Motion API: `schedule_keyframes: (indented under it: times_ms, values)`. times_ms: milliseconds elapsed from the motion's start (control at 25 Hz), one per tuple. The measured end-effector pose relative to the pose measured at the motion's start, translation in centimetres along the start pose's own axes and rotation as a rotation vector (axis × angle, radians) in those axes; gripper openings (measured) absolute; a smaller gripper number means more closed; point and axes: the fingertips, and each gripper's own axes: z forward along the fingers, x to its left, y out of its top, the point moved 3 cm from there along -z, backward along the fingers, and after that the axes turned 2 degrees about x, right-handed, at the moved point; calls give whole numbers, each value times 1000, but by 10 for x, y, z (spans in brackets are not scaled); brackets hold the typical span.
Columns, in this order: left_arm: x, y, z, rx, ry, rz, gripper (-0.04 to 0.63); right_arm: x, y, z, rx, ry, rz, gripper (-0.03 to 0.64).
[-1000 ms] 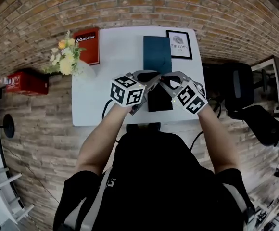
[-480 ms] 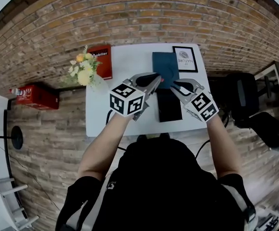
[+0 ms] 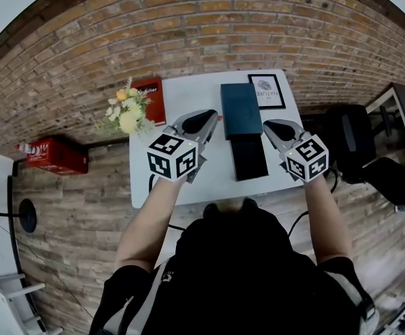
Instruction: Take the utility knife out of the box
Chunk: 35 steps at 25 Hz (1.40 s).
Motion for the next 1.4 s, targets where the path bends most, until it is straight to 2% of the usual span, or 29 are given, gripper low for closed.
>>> schedule_keyframes:
  times_ms: [320,520,720,920,1000,1120,1280,1400]
  values:
    - [-16,-2,3,-42,168,0,17,-41,4,-39,-79,-11,3,2]
    - [-42,-2,17,-55,270,-10,17,-79,-2,-78,-146,0,27,2]
    - [-75,-1,34,-66,348,14,17,-112,-8,-111,-205,10,44,0]
    - [-102,8,36,-107,369,48,17,-126,-8,-131,-259,1,48,0]
    - [-104,17,37,-107,358,67,17,-126,-4,-135,-265,0,18,0]
    - [-100,36,35,-114,346,99,17,-130,11,-140,-280,-26,-32,0]
    - [-87,59,25,-136,365,113,17,-135,39,-141,-359,-41,19,0]
    - [-76,69,15,-146,385,115,17,-127,55,-136,-391,-45,17,0]
